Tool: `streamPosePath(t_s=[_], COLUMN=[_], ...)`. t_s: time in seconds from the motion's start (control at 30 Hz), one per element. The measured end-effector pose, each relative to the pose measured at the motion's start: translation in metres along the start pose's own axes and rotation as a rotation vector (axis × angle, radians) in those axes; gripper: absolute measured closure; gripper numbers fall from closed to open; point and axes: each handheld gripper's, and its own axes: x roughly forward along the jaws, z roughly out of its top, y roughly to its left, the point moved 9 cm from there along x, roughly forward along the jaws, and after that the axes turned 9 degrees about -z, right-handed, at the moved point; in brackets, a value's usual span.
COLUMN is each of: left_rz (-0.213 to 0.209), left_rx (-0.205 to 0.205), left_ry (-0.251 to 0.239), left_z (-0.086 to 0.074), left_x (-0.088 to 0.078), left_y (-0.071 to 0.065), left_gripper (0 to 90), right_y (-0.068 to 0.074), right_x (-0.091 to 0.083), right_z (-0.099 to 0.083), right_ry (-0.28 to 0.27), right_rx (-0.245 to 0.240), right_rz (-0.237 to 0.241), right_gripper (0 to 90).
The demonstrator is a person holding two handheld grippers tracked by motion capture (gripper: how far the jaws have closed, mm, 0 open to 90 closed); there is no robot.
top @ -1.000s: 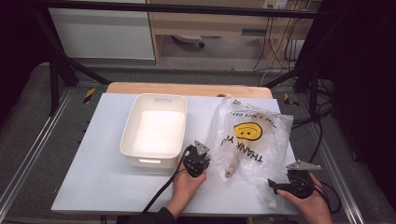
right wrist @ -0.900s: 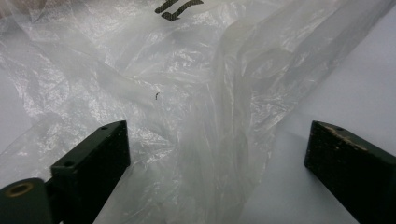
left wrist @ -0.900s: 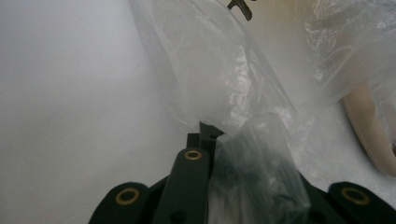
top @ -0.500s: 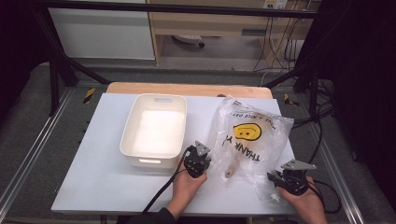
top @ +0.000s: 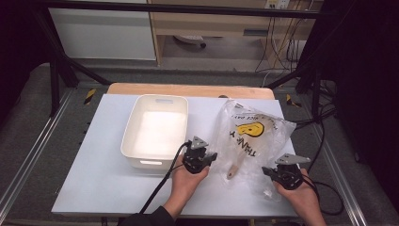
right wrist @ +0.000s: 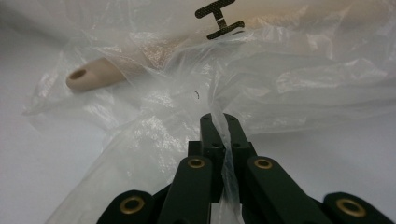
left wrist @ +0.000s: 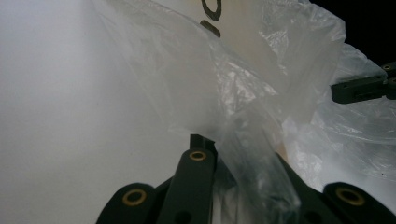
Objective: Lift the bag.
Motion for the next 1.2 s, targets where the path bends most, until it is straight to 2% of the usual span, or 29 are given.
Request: streamPosePath(t_s=[0.33, 0.47, 0.57, 0.73, 0.87, 0.93, 1.13, 1.2], left_rz=[0.004, 0.013, 0.017, -0.026, -0.026, -0.038, -0.049, -0.057], left_rx=[0.031, 0.024, 0.032, -0.007, -0.002, -0.019, -0.023, -0.04], left_ry=[0.0, -0.007, 0.003, 0.012, 0.023, 0.021, 0.012, 0.008], left_z=[0.017, 0.026, 0.031, 0.04, 0.047, 0.05, 0.064, 0.068], left_x=[-0.012, -0.018, -0.022, -0.026, -0.031, -0.034, -0.041, -0.041], left_y=[-0.005, 0.0, 0.003, 0.005, 0.011, 0.014, 0.026, 0.032], left_gripper=[90.0, 90.0, 90.0, 90.0, 90.0, 90.0, 90.0, 90.0], right_y=[0.009, 0.011, 0.016, 0.021, 0.022, 0.021, 0.013, 0.011], right_x=[0.003, 0.005, 0.006, 0.009, 0.008, 0.006, -0.002, -0.002], right_z=[0.019, 0.025, 0.031, 0.038, 0.047, 0.051, 0.069, 0.075], right_ry=[-0.001, -0.002, -0.011, -0.014, -0.032, -0.039, -0.066, -0.072], right_rx=[0.006, 0.01, -0.013, -0.026, -0.031, -0.039, -0.031, -0.043], right_rz=[0.045, 0.054, 0.064, 0.058, 0.059, 0.061, 0.057, 0.054], right_gripper=[90.0, 90.0, 90.0, 90.0, 90.0, 90.0, 90.0, 90.0])
